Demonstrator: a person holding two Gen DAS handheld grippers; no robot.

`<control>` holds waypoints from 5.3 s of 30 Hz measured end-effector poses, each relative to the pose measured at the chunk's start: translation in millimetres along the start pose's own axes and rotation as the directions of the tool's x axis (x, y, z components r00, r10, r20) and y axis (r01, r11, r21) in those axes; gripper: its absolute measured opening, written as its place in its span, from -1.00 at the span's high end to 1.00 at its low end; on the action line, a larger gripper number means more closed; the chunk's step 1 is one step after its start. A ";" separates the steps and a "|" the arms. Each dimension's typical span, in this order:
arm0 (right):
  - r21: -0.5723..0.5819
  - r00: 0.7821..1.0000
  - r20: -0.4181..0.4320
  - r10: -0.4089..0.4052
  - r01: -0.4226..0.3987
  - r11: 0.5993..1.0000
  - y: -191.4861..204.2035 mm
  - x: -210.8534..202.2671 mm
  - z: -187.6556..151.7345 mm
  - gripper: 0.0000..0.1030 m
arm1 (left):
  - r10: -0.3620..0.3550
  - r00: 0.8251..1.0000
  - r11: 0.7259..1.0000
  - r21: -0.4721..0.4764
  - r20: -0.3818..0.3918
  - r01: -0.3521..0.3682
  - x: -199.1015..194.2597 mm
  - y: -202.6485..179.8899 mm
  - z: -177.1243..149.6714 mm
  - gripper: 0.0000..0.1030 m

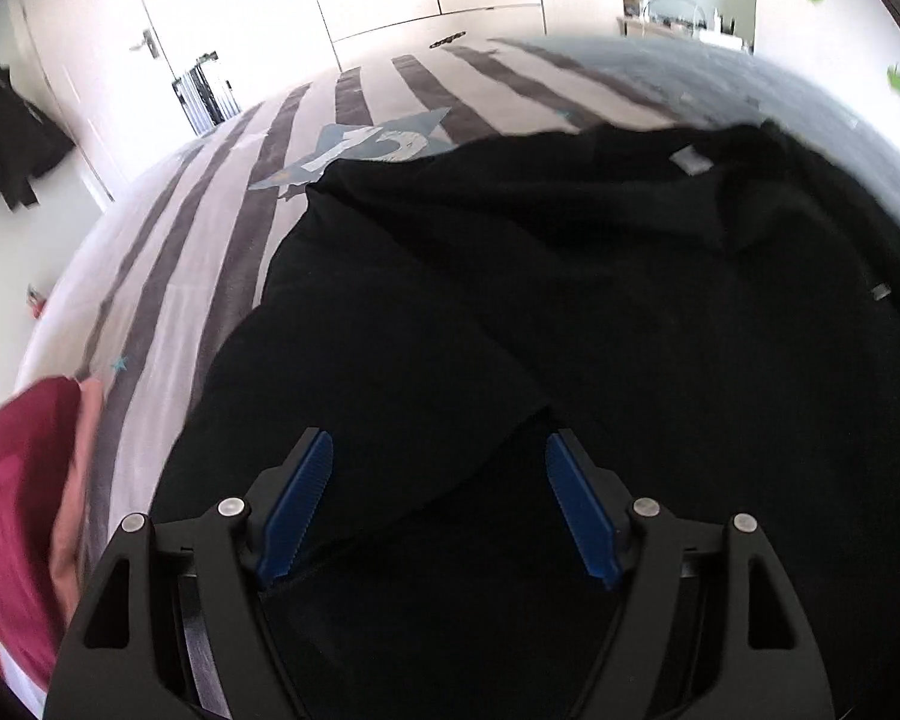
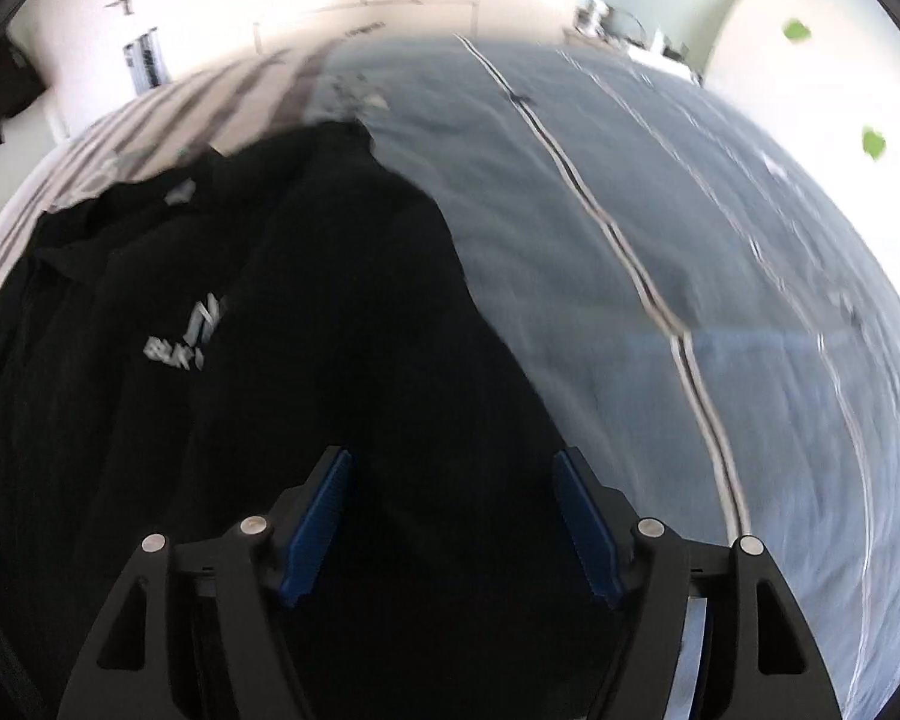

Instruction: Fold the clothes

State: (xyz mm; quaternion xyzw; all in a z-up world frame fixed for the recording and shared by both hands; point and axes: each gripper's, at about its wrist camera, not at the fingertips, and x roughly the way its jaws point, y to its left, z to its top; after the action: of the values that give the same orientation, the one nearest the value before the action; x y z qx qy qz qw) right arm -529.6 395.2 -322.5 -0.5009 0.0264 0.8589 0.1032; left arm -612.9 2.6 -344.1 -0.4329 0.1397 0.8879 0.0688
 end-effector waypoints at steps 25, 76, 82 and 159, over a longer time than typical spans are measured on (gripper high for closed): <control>0.031 0.997 0.073 -0.015 0.013 0.999 -35.2 -17.3 33.9 0.89 | 0.449 0.889 0.793 -0.420 -0.089 -0.442 -30.7 214.5 52.2 0.18; 0.057 0.965 0.056 -0.258 0.254 0.965 -154.5 37.3 153.2 0.92 | 0.076 0.997 0.928 -0.367 0.029 -0.060 -55.3 86.2 14.2 -0.41; 0.118 0.961 0.047 -0.271 0.264 0.957 -153.0 31.9 172.9 0.83 | 0.032 0.999 0.935 -0.354 0.024 -0.021 -39.6 79.6 24.8 -0.41; -0.187 0.996 0.001 -0.086 0.085 0.979 28.4 139.1 174.2 0.99 | 0.038 0.995 0.997 -0.070 -0.091 -0.044 118.7 57.5 130.9 0.39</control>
State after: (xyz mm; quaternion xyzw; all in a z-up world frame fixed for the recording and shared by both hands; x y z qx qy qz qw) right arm -750.7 414.3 -358.1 -0.5122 -0.0753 0.8505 0.0925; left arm -798.1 -11.7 -350.1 -0.4716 0.1195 0.8732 0.0285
